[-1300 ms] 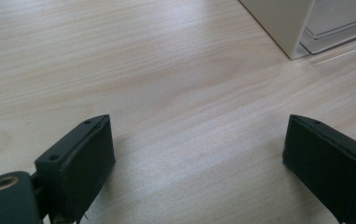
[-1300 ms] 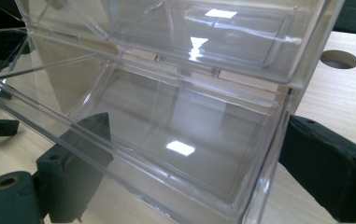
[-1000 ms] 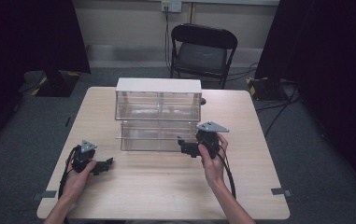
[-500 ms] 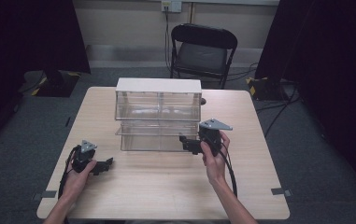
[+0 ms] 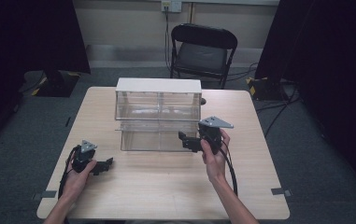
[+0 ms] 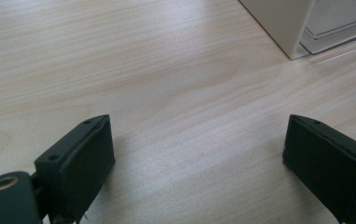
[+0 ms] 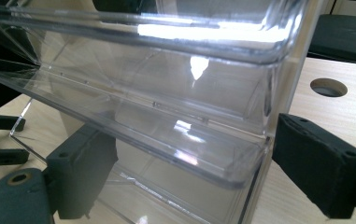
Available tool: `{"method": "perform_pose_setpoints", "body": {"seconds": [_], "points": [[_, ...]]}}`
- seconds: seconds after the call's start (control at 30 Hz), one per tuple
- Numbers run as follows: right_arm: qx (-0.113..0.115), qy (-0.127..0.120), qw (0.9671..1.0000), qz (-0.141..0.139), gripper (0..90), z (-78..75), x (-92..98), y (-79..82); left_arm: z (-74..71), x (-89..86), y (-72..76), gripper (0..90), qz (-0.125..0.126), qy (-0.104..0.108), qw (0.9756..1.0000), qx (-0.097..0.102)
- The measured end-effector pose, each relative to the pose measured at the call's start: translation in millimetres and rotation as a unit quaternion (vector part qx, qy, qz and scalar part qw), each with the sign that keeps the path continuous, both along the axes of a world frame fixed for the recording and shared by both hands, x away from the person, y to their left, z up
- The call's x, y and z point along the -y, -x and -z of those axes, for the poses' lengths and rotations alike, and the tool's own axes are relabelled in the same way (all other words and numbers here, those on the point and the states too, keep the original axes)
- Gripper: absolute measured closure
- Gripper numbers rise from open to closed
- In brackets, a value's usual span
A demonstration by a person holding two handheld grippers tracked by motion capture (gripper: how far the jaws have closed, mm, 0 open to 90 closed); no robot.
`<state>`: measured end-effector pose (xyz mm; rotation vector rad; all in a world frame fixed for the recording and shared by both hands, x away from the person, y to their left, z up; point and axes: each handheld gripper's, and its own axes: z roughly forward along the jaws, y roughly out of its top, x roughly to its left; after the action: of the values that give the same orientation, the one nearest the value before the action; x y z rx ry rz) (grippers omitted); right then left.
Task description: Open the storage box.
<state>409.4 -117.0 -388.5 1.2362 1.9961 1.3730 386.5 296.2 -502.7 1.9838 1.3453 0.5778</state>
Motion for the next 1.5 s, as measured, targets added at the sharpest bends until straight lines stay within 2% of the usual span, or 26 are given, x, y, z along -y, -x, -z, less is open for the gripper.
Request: {"method": "perform_pose_setpoints", "body": {"seconds": [0.37, 0.4, 0.47, 0.87, 1.5], "points": [[0.009, -0.006, 0.9999, -0.008, 12.6, -8.0, -0.5, -4.5, 0.0, 0.0, 0.0, 8.3, 0.000, 0.000, 1.0000, 0.000], [0.015, -0.007, 0.9998, -0.008, 11.4, -9.3, -1.0, -5.1, 0.0, 0.0, 0.0, 8.3, 0.000, 0.000, 1.0000, 0.000], [0.014, -0.016, 0.9997, -0.012, 9.6, -9.4, -0.9, -5.7, 0.0, 0.0, 0.0, 8.2, 0.000, 0.000, 1.0000, 0.000], [0.027, -0.028, 0.9992, -0.009, 9.2, -6.1, 0.5, -3.9, 0.0, 0.0, 0.0, 8.3, 0.000, 0.000, 1.0000, 0.000], [0.024, -0.033, 0.9992, -0.001, 9.1, -6.6, 6.4, -3.6, 0.0, 0.0, 0.0, 8.3, 0.000, 0.000, 1.0000, 0.000]]}}
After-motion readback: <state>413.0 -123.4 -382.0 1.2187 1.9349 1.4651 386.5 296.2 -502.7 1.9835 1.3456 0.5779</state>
